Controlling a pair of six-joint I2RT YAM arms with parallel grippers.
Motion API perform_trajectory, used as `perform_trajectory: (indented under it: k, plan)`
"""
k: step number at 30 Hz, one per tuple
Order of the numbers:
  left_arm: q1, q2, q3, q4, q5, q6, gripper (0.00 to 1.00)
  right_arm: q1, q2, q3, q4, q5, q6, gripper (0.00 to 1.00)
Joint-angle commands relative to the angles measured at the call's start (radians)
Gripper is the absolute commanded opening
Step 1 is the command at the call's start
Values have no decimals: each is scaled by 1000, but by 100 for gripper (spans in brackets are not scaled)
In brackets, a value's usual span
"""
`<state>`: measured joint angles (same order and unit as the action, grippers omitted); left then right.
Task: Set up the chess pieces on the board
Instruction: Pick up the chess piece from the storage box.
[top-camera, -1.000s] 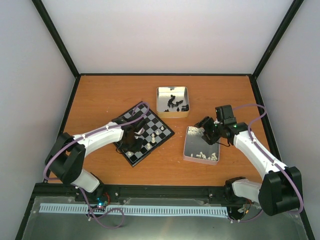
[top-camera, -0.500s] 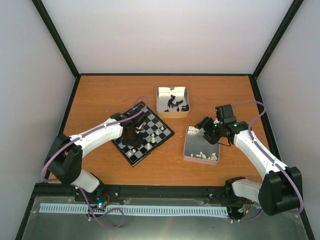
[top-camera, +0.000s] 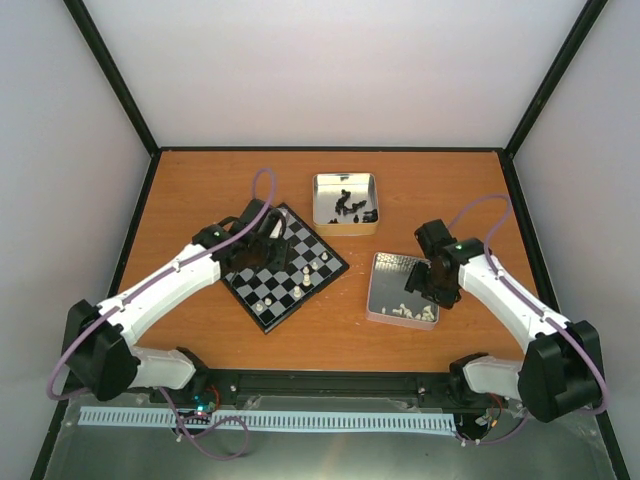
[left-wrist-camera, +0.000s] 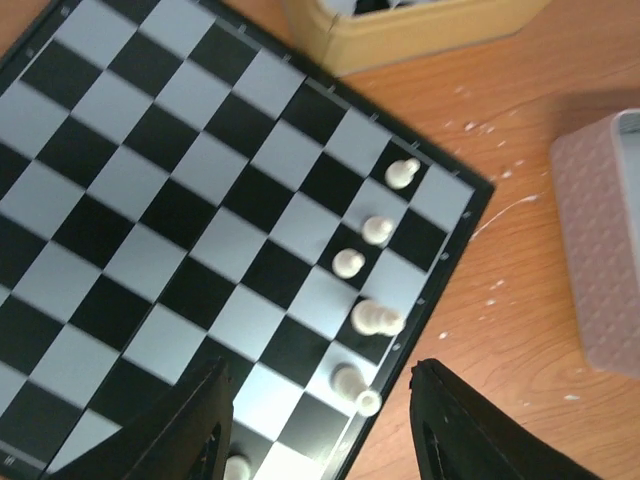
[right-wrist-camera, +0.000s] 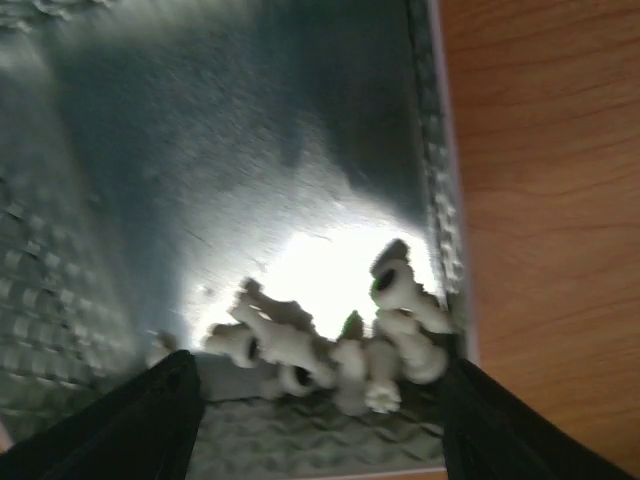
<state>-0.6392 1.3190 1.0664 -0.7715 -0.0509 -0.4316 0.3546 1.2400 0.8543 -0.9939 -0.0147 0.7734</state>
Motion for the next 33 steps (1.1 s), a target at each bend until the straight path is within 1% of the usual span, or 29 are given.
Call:
perform_trajectory:
  k: [1,2,4,7,10,12,15,17,21,25,29,31,33]
  plan:
    - [6,-28,-23,140,66,35,49,7,-26,-44,-64,82,-32,60]
    - [6,-22,-26,151,80,38,49,9,-10,-54,-43,73,-41,54]
    - [6,-2,-20,163,93,46,48,17,47,-45,-17,74,-50,49]
    - [6,38,4,159,101,72,48,77,129,14,-19,132,-39,42]
    - [6,62,17,157,88,94,48,105,180,32,-28,155,-30,40]
    - [6,65,19,159,78,97,48,106,188,9,-10,117,-51,41]
    - [6,62,17,156,73,98,48,107,191,-6,7,7,-125,50]
    - [6,57,9,161,71,96,48,106,200,-11,8,-58,-176,54]
    - [6,57,4,167,69,91,48,105,237,-14,24,-102,-263,57]
    - [6,65,7,162,58,88,48,106,320,-7,43,-113,-314,57]
    - [6,61,3,158,48,82,48,105,364,-1,64,-102,-337,57]
    - [7,59,2,156,44,79,48,106,379,4,73,-86,-335,55]
    - [6,58,1,156,39,79,47,105,390,12,87,-60,-324,51]
